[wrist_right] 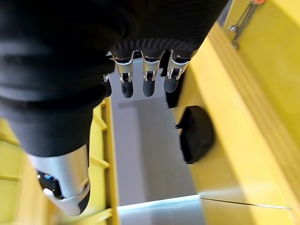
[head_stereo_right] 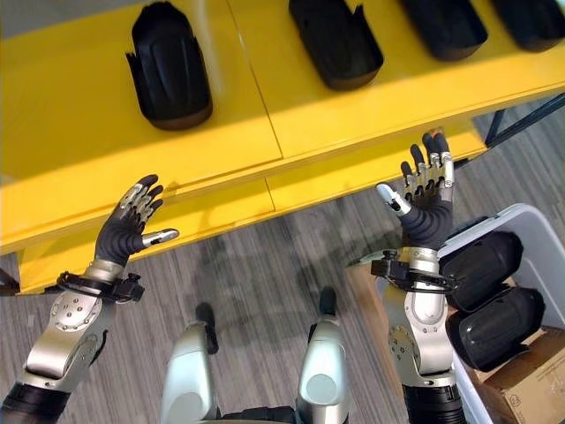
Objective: Move parts from the plastic box to the shelf.
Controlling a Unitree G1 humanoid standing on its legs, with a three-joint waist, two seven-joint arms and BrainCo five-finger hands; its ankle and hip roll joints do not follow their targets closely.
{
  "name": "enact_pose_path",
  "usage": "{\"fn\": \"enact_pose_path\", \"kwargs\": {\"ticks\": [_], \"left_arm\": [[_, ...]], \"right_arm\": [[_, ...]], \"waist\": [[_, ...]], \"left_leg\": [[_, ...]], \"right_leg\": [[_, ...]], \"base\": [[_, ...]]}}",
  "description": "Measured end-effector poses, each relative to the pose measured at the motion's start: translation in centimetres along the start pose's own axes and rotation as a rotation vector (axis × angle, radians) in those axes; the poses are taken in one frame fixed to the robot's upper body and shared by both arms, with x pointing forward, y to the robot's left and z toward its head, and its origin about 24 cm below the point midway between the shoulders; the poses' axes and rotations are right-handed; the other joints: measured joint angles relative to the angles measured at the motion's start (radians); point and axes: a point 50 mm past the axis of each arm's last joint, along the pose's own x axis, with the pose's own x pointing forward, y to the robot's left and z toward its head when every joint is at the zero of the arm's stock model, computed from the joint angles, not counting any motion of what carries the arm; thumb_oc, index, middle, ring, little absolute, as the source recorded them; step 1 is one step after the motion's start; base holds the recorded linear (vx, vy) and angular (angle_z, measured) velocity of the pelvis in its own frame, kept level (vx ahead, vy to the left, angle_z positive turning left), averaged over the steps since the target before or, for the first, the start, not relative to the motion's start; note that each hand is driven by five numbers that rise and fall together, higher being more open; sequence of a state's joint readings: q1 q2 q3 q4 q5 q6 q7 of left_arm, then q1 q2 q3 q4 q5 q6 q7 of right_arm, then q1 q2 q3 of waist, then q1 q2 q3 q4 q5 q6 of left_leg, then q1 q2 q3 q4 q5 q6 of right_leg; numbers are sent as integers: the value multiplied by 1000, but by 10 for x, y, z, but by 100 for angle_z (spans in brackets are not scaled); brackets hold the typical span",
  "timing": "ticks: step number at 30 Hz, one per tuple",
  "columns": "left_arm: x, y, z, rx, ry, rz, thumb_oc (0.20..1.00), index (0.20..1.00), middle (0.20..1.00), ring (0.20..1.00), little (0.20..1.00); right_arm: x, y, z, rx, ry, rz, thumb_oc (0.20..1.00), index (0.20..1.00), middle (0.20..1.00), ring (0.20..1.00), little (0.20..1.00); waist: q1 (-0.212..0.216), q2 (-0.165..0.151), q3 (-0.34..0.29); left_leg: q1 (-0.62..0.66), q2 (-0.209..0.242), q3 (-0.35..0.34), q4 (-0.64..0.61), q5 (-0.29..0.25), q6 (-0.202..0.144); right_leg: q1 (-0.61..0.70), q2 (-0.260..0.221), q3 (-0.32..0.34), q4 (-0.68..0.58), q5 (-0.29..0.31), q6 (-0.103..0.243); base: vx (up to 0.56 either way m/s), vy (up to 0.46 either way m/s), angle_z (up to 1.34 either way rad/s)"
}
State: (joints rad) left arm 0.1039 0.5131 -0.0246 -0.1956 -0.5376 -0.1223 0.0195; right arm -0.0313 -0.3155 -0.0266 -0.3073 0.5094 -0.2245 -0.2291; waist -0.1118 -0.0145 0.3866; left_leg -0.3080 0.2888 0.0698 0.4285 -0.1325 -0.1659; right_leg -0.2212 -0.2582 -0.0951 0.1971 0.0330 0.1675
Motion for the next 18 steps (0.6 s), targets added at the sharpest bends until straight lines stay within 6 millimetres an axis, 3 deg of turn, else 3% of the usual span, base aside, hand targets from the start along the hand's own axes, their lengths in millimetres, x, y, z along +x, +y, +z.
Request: {"fn": "enact_pose_path", "kwargs": {"ticks": [3, 8, 10, 13, 15, 17, 18], "left_arm": [[-28, 7, -27, -192, 90, 112, 1000, 1000, 1000, 1000, 1000], [-47, 3, -47, -380, 123, 230, 1000, 1000, 1000, 1000, 1000], [-47, -2, -49, -419, 120, 234, 1000, 1000, 1000, 1000, 1000], [-48, -3, -50, -428, 126, 251, 1000, 1000, 1000, 1000, 1000], [-45, 1, -47, -418, 106, 265, 1000, 1000, 1000, 1000, 1000], [-41, 3, -45, -399, 91, 263, 1000, 1000, 1000, 1000, 1000], [-36, 3, -46, -399, 87, 261, 1000, 1000, 1000, 1000, 1000]], "right_arm": [[-9, -17, -5, -41, 42, -37, 1000, 1000, 1000, 1000, 1000], [-16, -38, -11, -68, 88, -115, 1000, 1000, 1000, 1000, 1000], [-19, -39, -12, -71, 100, -117, 1000, 1000, 1000, 1000, 1000], [-19, -42, -10, -84, 98, -117, 1000, 1000, 1000, 1000, 1000], [-19, -50, -5, -114, 93, -131, 1000, 1000, 1000, 1000, 1000], [-23, -65, 3, -159, 81, -176, 1000, 1000, 1000, 1000, 1000], [-28, -79, 8, -187, 76, -236, 1000, 1000, 1000, 1000, 1000]], "waist": [[-5, 9, -79], [-6, 38, -123], [-5, 49, -129], [-5, 75, -146], [5, 73, -147], [15, 63, -151], [8, 47, -145]], "left_leg": [[96, 42, 22, -91, 23, -25], [194, 97, 41, -228, 100, -55], [223, 118, 44, -272, 119, -42], [243, 155, 58, -331, 165, 11], [244, 162, 58, -329, 209, 46], [205, 161, 70, -315, 327, 91], [162, 148, 92, -300, 441, 93]], "right_leg": [[52, 41, -1, -26, -13, -20], [54, 112, -3, 23, -52, -57], [41, 129, -3, 55, -80, -69], [-9, 177, -11, 140, -128, -109], [-33, 189, -9, 204, -163, -120], [-36, 189, -27, 224, -183, -131], [-17, 182, -52, 199, -184, -141]], "base": [[41, -134, -22], [-13, -174, -11], [-57, -235, -6], [-31, -170, -11], [4, -223, 5], [4, -258, 57], [-5, -150, 83]]}}
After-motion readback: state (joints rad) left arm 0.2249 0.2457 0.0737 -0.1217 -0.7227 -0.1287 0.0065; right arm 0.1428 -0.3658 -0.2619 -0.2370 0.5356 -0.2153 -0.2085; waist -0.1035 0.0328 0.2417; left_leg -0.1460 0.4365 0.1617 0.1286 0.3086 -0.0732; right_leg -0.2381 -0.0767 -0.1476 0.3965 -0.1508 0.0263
